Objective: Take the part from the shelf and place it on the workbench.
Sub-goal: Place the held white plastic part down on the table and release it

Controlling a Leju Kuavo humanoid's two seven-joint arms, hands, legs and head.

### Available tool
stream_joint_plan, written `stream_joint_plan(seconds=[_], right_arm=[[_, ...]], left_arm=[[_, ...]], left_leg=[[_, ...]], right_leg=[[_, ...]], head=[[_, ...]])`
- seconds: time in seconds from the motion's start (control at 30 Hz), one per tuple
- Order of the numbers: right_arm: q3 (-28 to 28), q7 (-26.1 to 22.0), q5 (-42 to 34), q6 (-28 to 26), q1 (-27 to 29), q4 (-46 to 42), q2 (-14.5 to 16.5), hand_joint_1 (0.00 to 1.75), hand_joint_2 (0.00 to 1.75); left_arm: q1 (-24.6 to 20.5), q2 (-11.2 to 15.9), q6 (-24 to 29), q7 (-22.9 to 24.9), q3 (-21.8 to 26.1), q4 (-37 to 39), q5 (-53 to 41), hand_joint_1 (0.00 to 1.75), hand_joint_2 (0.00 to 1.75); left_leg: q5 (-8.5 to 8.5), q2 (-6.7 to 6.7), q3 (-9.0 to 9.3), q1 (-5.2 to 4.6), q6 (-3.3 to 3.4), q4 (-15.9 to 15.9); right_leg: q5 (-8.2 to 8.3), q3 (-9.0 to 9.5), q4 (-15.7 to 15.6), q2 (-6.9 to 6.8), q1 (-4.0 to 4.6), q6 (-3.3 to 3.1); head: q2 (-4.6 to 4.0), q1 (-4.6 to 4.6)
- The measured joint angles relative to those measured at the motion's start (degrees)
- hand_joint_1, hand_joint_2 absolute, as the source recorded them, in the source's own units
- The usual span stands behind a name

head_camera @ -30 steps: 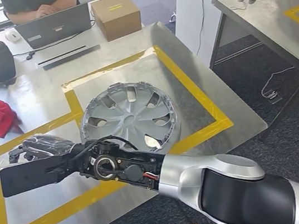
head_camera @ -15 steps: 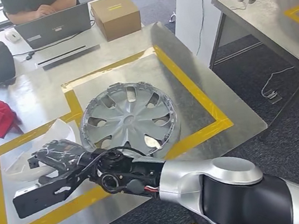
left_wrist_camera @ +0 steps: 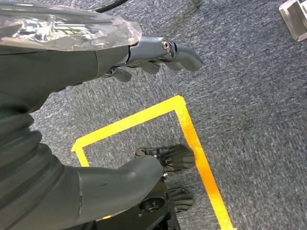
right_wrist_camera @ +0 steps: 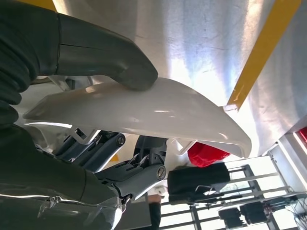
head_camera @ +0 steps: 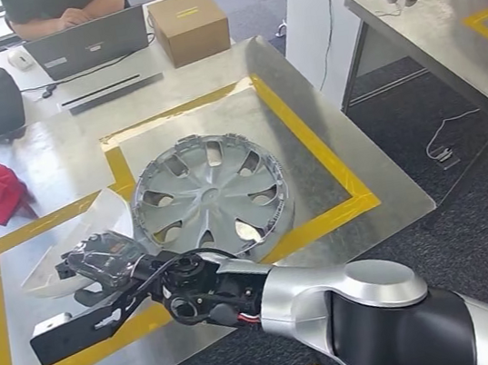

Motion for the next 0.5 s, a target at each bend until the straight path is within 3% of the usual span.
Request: stream_joint_plan(seconds=[0.3, 0.43, 0.5], right_arm=[[0.0, 0.1, -0.3, -0.5, -0.3, 0.5, 0.0, 1.75, 1.75], [0.0, 0.2, -1.4, -0.8, -1.1, 0.8, 0.0, 0.0, 0.0], [0.0, 0.2, -1.8, -0.9, -1.6, 0.9, 0.0, 0.0, 0.0]], left_arm=[[-0.1, -0.3, -0.1, 0.0, -0.1, 0.0, -0.2, 0.0, 1.75], [-0.3, -0.4, -0.7, 0.3, -0.2, 0.0, -0.7, 0.0, 1.75], [-0.5, -0.6, -0.9, 0.5, -0.3, 0.0, -1.0, 0.0, 1.75]], left_leg=[[0.0, 0.0, 0.02, 0.0, 0.0, 0.0], [0.0, 0.0, 0.03, 0.0, 0.0, 0.0], [0.0, 0.0, 0.04, 0.0, 0.0, 0.0]], right_leg=[[0.0, 0.01, 0.0, 0.0, 0.0, 0.0], [0.0, 0.02, 0.0, 0.0, 0.0, 0.0], [0.0, 0.04, 0.0, 0.0, 0.0, 0.0]], head=[[0.0, 0.02], [0.0, 0.0], [0.0, -0.01]])
